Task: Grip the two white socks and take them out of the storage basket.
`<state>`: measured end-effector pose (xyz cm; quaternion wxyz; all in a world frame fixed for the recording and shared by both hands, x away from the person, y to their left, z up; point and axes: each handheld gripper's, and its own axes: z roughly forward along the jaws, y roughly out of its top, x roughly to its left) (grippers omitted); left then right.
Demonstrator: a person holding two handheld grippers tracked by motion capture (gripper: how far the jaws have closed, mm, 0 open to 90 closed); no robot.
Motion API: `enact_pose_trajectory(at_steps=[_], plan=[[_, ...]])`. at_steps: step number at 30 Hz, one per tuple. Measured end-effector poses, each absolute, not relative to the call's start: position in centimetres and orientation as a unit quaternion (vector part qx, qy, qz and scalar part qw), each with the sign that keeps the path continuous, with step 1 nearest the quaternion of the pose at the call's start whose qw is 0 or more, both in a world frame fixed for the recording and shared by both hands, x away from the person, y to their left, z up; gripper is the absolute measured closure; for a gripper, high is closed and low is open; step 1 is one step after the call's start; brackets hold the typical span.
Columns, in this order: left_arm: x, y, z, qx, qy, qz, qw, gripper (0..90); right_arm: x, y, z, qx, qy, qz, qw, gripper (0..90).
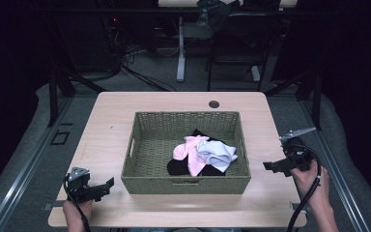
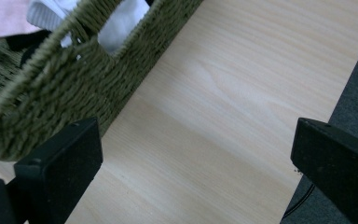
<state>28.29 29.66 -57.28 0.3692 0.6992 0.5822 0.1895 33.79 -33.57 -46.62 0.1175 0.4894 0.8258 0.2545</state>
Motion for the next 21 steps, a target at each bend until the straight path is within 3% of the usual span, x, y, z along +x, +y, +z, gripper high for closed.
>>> enact_pose_trajectory(at_steps=[12,21], plan=[[28.4,29.9,-57.5,0.698,0.581,0.174,0.379,0.1,34.6,-31.5,-43.0,0.456,0.842,0.256,0.129,1.8],[28.4,29.7,-57.5,0.700,0.579,0.176,0.380,0.1,35.6,-27.3,-39.5,0.401,0.866,0.278,0.111,2.3]])
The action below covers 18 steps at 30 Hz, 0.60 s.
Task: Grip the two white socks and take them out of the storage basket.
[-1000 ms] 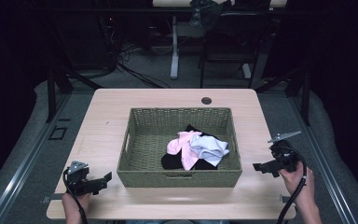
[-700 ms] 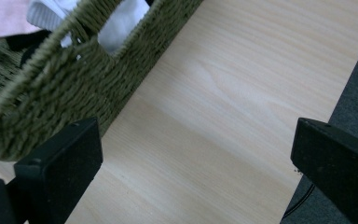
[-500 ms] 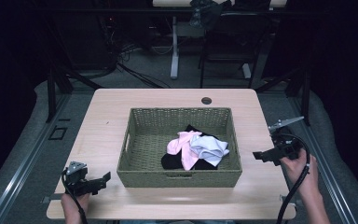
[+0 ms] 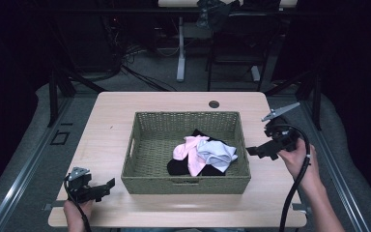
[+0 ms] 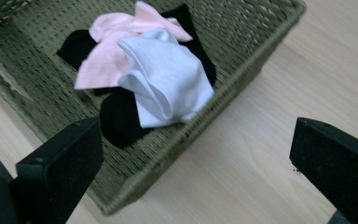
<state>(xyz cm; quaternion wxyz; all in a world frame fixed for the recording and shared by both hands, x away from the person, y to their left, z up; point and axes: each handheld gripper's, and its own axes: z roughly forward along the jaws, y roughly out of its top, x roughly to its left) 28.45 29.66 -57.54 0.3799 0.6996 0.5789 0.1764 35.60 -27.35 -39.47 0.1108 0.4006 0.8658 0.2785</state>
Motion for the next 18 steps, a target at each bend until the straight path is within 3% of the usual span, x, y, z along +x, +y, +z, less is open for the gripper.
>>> enact_pose_trajectory(at_steps=[8,18], plan=[[28.5,29.5,-57.5,0.704,0.574,0.174,0.380,0.1,37.1,-23.1,-38.5,0.368,0.889,0.254,0.102,2.4],[28.6,29.5,-57.6,0.707,0.572,0.171,0.379,0.1,39.6,-18.7,-41.2,0.347,0.910,0.211,0.080,4.4]])
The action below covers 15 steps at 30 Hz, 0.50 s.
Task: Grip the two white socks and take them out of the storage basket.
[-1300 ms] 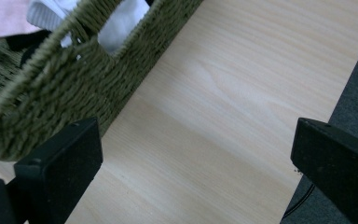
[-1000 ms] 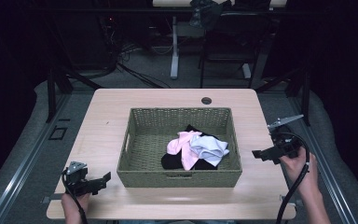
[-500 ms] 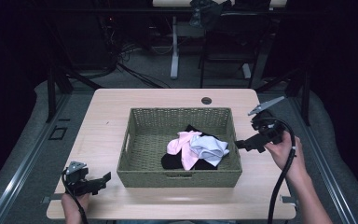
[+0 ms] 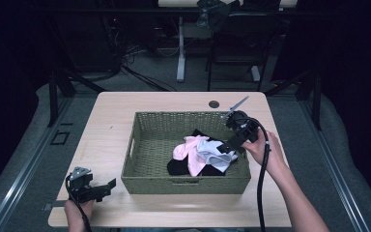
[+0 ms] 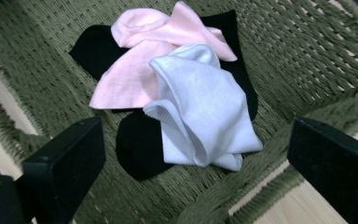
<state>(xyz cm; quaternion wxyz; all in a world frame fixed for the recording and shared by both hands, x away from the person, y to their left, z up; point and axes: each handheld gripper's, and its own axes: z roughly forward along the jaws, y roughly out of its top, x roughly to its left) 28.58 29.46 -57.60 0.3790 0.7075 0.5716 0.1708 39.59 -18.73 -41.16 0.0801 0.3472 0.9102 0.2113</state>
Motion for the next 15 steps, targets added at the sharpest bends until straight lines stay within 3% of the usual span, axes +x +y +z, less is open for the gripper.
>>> enact_pose_trajectory(at_steps=[11,15], plan=[[28.6,29.4,-57.6,0.708,0.570,0.168,0.380,0.1,41.0,-16.4,-43.7,0.340,0.923,0.165,0.065,5.8],[28.6,29.4,-57.6,0.712,0.568,0.165,0.377,0.1,41.3,-15.1,-45.0,0.336,0.930,0.132,0.073,10.1]])
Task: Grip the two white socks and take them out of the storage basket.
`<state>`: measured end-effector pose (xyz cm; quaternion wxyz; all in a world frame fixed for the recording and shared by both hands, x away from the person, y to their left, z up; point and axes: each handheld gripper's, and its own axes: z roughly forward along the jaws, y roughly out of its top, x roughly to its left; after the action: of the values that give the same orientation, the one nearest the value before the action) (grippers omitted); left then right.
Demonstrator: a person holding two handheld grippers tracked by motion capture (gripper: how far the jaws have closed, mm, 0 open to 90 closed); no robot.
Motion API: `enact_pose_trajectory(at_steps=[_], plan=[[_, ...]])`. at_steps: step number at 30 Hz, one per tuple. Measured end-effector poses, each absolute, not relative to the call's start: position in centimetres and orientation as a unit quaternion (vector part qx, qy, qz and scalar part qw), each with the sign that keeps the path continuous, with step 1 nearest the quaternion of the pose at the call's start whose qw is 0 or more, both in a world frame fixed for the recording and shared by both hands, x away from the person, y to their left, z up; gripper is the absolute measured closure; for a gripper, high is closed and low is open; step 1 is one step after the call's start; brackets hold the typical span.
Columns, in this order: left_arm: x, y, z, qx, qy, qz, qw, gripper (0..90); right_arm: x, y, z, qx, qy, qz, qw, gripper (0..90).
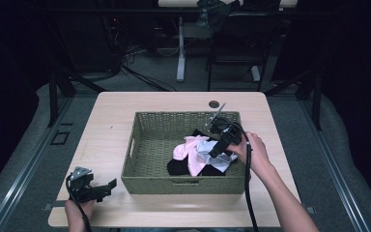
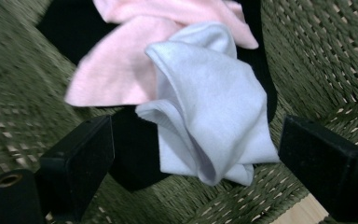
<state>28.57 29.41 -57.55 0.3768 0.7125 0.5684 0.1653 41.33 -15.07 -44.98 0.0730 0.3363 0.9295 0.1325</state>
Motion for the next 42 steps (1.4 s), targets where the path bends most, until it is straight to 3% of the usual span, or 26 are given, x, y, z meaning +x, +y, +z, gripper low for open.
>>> enact_pose_trajectory(at_steps=[8,17,25,30,39,42], plan=[[28.6,29.3,-57.5,0.713,0.566,0.165,0.379,0.1,41.8,-13.9,-46.5,0.331,0.935,0.100,0.079,13.3],[28.6,29.2,-57.6,0.711,0.566,0.169,0.382,0.1,42.3,-13.1,-48.6,0.331,0.938,0.045,0.092,29.2],[28.6,29.2,-57.6,0.711,0.565,0.168,0.383,0.1,42.4,-12.4,-49.8,0.326,0.939,0.017,0.108,36.1],[28.6,29.3,-57.6,0.712,0.565,0.166,0.382,0.1,42.5,-12.2,-50.0,0.330,0.936,0.020,0.120,53.5],[28.6,29.2,-57.6,0.711,0.566,0.168,0.382,0.2,42.4,-12.5,-49.5,0.327,0.938,0.029,0.111,54.9],[28.6,29.2,-57.6,0.711,0.566,0.168,0.382,0.1,42.3,-12.5,-49.5,0.331,0.936,0.035,0.112,67.0]])
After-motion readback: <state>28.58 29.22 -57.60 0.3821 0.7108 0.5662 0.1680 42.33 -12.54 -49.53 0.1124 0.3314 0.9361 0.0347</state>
